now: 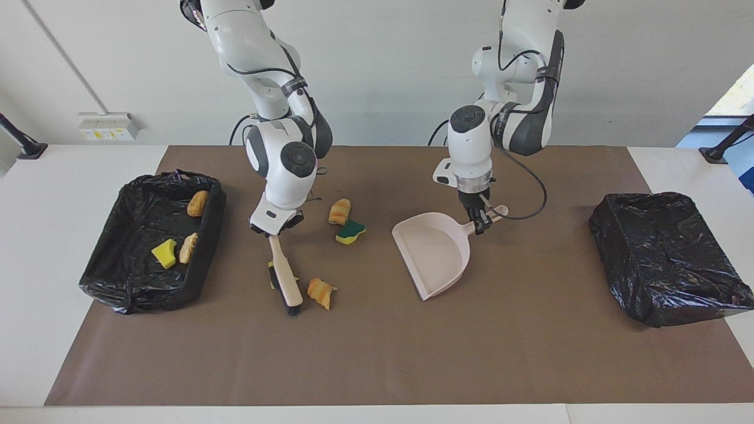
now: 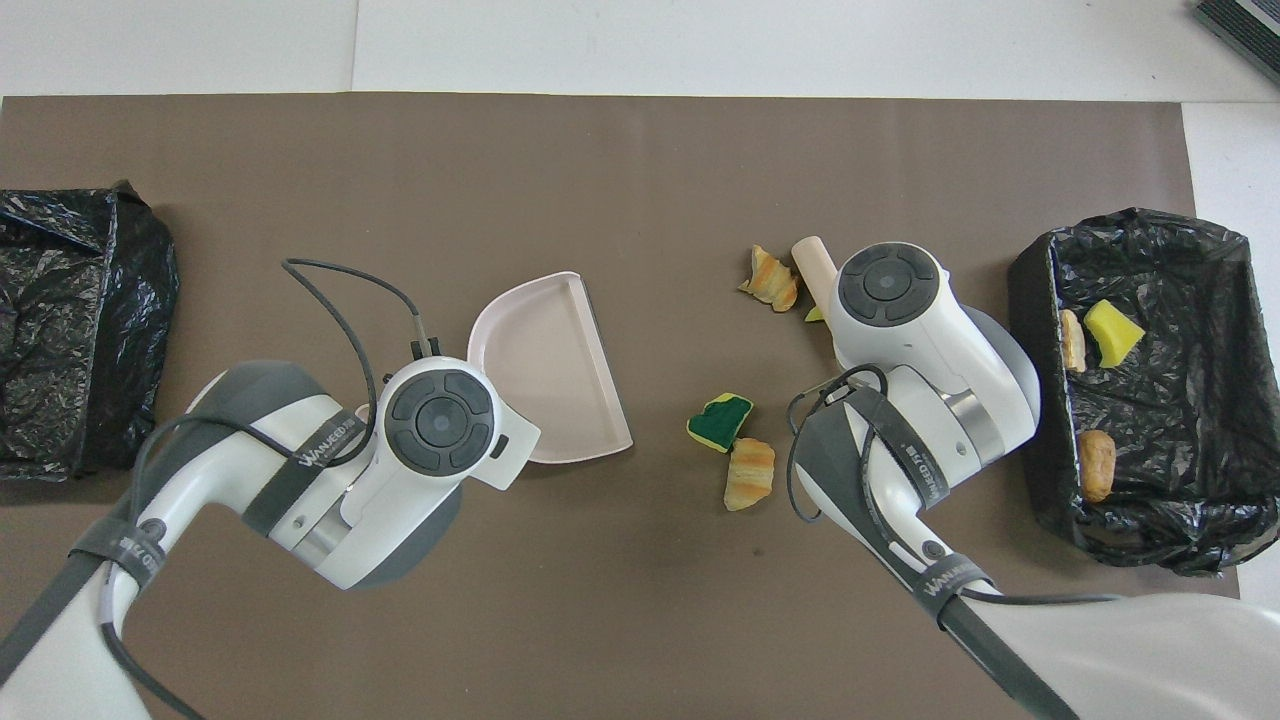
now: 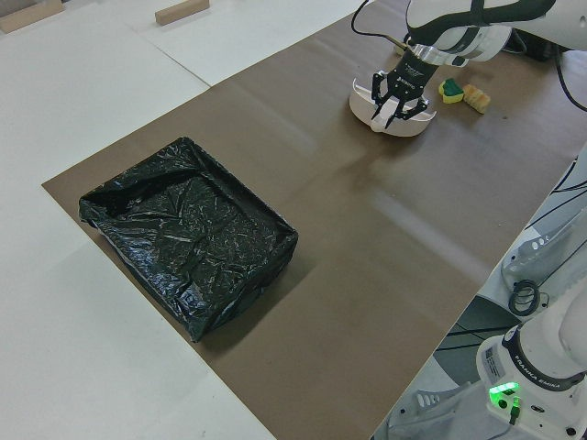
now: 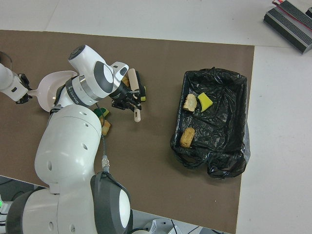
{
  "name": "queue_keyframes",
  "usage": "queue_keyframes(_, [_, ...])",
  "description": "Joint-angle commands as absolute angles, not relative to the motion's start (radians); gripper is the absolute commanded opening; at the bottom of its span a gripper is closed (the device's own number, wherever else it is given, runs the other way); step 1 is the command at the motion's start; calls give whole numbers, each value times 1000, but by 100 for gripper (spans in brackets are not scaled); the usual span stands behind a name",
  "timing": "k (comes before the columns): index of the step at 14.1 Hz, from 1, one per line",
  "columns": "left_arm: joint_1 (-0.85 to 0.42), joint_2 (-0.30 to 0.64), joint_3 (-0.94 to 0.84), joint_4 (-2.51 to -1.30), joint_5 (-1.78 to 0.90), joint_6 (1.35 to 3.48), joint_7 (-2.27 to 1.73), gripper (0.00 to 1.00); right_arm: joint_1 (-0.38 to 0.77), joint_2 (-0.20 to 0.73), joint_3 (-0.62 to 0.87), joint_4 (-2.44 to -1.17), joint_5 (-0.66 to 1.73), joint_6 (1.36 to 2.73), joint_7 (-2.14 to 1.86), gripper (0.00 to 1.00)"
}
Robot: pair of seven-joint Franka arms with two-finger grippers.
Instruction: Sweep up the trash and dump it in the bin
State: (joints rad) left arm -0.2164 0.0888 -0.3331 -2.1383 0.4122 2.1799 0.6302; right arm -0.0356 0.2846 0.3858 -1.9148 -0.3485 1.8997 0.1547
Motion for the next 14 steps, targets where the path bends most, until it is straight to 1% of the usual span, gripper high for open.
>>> queue_keyframes(1, [-264,-20,-348,-2261,433,2151,647,0,-3,265,428,-1924,-177,1849,139,0])
queue_keyframes(3, [-264,-34,-373,-2267,433,2122,646,0,34,249,430,-1930,-43,1832,172,0])
queue_keyframes(7, [-264,-35,-399,-2269,428,2118,635,0,80,219,431,-1950,75,1780,212,0])
queue_keyframes(10, [-264,-46,-399,-2312,428,2128,620,0,61,134,426,-1942,87,1674,218,0])
queue_keyframes(11, [-264,-48,-399,-2312,428,2128,608,0,40,95,422,-1942,89,1645,242,0])
queue_keyframes(12, [-262,-48,-399,-2315,426,2129,574,0,13,81,423,-1945,89,1611,256,0])
queue_keyframes(13, [-261,-46,-399,-2316,425,2131,542,0,-1,65,423,-1971,89,1594,261,0])
queue_keyframes(14, [-261,-48,-399,-2319,423,2131,538,0,-9,22,420,-2041,87,1606,259,0])
